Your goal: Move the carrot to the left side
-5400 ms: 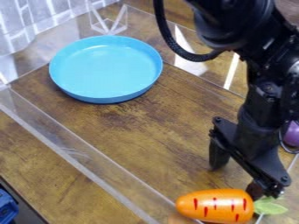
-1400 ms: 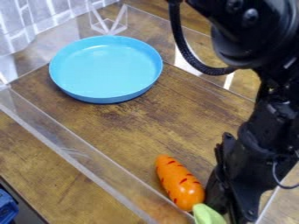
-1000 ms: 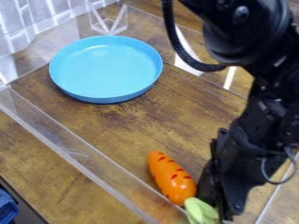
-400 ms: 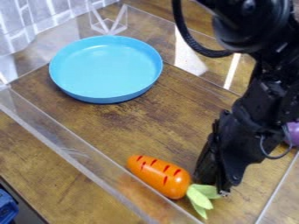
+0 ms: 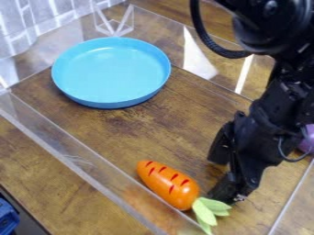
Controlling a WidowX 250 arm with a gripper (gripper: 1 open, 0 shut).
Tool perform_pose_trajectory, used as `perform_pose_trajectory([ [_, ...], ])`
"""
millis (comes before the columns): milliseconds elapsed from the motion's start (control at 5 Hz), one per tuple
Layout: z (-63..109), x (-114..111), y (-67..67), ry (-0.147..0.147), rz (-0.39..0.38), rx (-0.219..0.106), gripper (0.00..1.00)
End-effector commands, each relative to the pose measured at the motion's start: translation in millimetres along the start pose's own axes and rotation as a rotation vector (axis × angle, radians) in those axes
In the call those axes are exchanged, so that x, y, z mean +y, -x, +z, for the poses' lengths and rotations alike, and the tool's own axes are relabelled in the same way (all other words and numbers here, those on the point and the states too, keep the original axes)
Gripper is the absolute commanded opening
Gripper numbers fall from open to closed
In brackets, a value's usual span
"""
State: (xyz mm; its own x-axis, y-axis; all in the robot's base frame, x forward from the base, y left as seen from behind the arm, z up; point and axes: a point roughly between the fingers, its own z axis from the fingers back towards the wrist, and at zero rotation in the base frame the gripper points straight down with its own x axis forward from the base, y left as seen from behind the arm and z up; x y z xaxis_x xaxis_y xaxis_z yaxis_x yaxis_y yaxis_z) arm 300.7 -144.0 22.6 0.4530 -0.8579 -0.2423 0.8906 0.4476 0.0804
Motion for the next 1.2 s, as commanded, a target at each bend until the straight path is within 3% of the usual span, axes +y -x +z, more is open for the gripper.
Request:
perform_pose_trajectory([
  [0,15.3,10,-0.5,-0.011,0.083,-0.025,1.00],
  [200,17.5,11,-0.7,0.002,0.143,-0.011,1.00],
  [800,21.9,-15,-5.9,-0.032,0.018,0.008,1.00],
  [1000,21.2,-21,-9.3,-0.010,0.101,0.026,1.00],
])
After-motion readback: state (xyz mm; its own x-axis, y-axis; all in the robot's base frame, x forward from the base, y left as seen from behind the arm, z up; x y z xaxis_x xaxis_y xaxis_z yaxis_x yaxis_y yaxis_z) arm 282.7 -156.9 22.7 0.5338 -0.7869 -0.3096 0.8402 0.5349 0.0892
